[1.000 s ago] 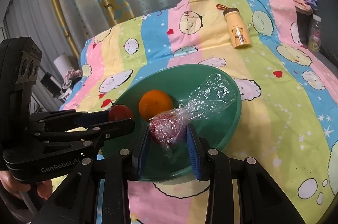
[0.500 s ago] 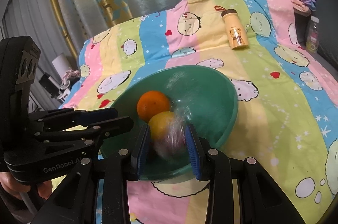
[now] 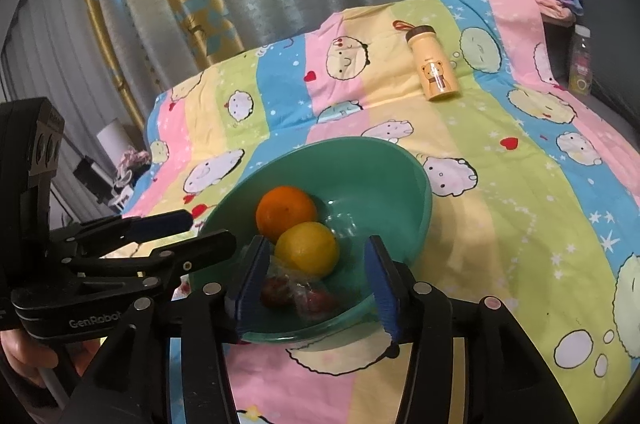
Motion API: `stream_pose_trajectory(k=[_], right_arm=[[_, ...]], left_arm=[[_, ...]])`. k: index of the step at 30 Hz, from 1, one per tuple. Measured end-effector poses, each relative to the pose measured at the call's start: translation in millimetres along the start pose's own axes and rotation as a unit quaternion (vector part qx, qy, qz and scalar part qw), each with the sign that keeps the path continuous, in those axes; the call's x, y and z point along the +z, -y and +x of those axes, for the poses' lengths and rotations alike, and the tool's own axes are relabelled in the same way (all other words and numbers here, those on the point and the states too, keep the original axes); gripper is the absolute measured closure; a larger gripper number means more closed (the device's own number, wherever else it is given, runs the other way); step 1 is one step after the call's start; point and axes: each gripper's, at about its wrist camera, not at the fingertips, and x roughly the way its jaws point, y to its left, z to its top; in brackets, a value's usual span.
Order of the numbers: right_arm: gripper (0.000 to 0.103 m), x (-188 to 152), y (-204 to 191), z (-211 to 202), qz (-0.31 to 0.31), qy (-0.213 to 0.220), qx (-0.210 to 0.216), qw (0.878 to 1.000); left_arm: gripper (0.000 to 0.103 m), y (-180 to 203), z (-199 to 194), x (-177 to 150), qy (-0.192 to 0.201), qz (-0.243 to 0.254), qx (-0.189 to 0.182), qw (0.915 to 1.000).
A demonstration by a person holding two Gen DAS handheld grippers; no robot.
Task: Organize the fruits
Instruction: 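Lower both held fruits into the green basin and open both grippers, then lift both open grippers out of the basin and back away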
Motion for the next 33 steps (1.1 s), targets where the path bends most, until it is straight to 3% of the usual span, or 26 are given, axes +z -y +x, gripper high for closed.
stream_pose_trajectory(k=[3, 7, 11, 16, 18, 24, 30, 33], right_arm=[[0.046, -2.0, 1.7, -6.5, 0.011, 0.008, 0.01, 1.0], [0.042, -7.2, 3.1, -15.9, 0.026, 0.012, 0.024, 0.999], [0.036, -11.1, 2.3, -25.7, 0.036, 0.012, 0.035, 0.999], [0.034, -15.6, -8.2, -39.6, 0.026, 0.011, 0.039, 0.999], [0.034, -18.5, -13.6, -44.3, 0.022, 0.008, 0.043, 0.999], [0.033, -27.3, -29.8, -55.0, 0.001, -0.007, 0.04, 0.999], [0.033, -30.2, -50.8, -66.1, -0.021, -0.01, 0.047, 0.999], [0.033, -31.9, -62.1, -71.2, -0.033, -0.009, 0.053, 0.998]], left_arm=[[0.023, -3.6, -7.0, -2.2, 0.005, -0.012, 0.0, 0.9999], [0.022, -7.0, -17.7, -7.0, 0.008, -0.022, 0.006, 0.9997], [0.013, -9.6, -31.8, -13.9, 0.014, -0.038, 0.004, 0.9992], [0.01, -17.0, -49.1, -25.0, 0.017, -0.066, -0.002, 0.9977], [0.003, -24.1, -56.1, -31.8, 0.016, -0.085, -0.009, 0.9962], [0.001, -57.2, -81.5, -53.4, 0.026, -0.161, -0.011, 0.9865], [0.001, -92.2, -111.9, -77.1, 0.045, -0.238, -0.04, 0.9693], [0.001, -103.6, -128.2, -88.7, 0.069, -0.259, -0.081, 0.9599]])
